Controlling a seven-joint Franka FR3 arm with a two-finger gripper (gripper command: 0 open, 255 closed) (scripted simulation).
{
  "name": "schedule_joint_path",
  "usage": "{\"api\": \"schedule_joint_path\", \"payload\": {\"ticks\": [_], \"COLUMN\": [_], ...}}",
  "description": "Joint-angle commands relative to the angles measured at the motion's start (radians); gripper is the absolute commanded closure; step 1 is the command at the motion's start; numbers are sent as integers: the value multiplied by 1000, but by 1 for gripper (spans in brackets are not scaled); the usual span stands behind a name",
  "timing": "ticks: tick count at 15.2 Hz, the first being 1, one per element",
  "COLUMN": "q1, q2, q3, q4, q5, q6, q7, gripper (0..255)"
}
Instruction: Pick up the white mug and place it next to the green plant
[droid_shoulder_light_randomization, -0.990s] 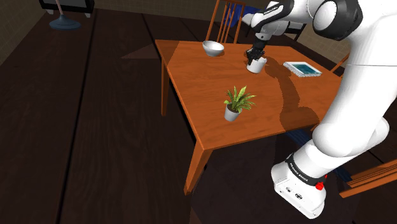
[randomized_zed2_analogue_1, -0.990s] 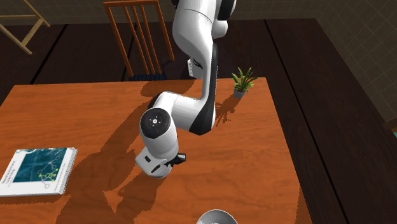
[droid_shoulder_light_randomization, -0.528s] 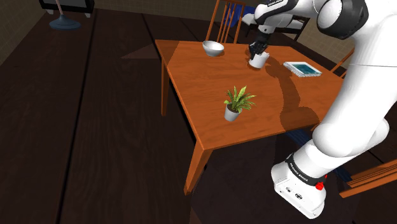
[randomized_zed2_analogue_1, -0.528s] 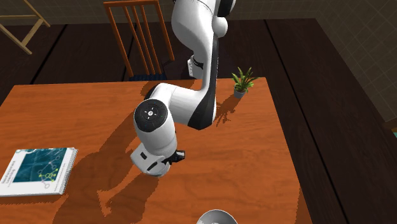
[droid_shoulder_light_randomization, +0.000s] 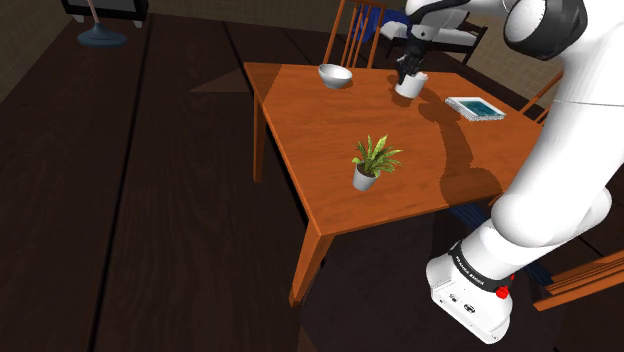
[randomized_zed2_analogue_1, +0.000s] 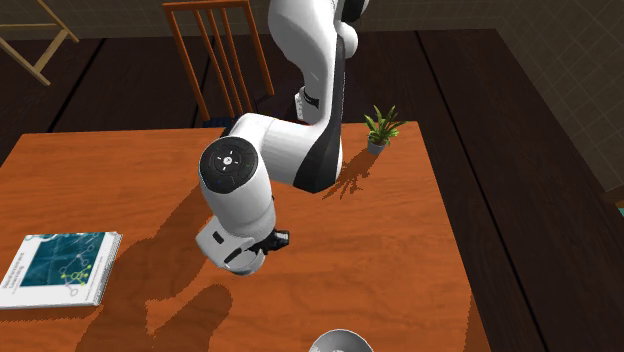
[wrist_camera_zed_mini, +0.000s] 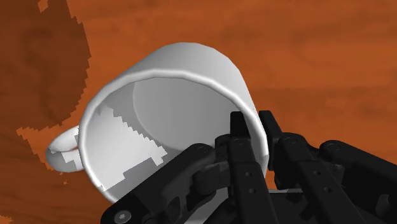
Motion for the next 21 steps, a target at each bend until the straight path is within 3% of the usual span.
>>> {"api": "schedule_joint_path", "payload": {"ticks": [1, 21], "q1": [0, -19], "q2": [-7, -4], "q3": [-1, -8], "q4": [19, 295], "q5": [-3, -4], "q6": [-26, -298], "q7": [1, 2], "gripper": [255, 255]}}
